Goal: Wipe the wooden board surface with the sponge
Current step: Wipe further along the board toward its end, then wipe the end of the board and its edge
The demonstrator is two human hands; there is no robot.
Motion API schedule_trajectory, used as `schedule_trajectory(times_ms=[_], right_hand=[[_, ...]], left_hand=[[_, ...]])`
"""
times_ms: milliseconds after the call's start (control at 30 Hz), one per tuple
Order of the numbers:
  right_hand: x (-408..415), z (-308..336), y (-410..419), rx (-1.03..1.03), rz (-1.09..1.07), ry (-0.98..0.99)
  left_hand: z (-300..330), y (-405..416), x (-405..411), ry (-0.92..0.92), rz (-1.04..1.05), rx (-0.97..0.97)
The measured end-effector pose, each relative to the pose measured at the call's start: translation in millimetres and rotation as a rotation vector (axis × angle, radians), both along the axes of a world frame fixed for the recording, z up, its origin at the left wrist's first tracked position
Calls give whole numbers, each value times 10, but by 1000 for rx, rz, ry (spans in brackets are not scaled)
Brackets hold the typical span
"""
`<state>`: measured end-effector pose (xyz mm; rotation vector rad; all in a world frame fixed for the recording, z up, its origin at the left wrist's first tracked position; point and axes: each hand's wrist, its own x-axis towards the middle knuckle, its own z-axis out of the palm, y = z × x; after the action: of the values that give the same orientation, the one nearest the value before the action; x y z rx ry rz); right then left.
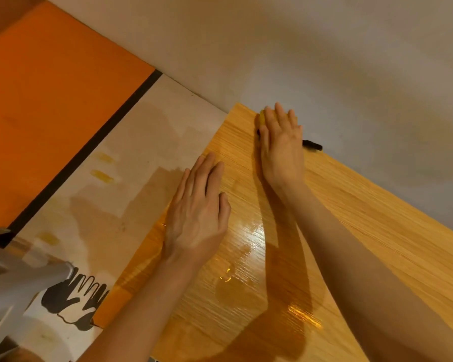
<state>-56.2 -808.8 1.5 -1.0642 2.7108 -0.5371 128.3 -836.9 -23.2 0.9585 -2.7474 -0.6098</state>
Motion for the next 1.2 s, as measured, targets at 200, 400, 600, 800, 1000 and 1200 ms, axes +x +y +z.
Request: schedule_trajectory(times_ms=[200,400,600,800,1000,1200], right_hand=[[672,-100,649,2,341,63],[-98,-71,-187,24,238,70],[-347,-36,381,89,144,206],[-372,-31,-530,48,126,-21],[-624,21,-499,21,248,-315],[-690,19,12,57,194,-189]], left_hand=[[-6,5,-9,51,9,14],[10,0,-52,67,30,50],[46,12,-29,36,46,54],[57,7,-41,54,51,44],[64,32,-36,40,55,57],[72,17,-17,44,60,70]])
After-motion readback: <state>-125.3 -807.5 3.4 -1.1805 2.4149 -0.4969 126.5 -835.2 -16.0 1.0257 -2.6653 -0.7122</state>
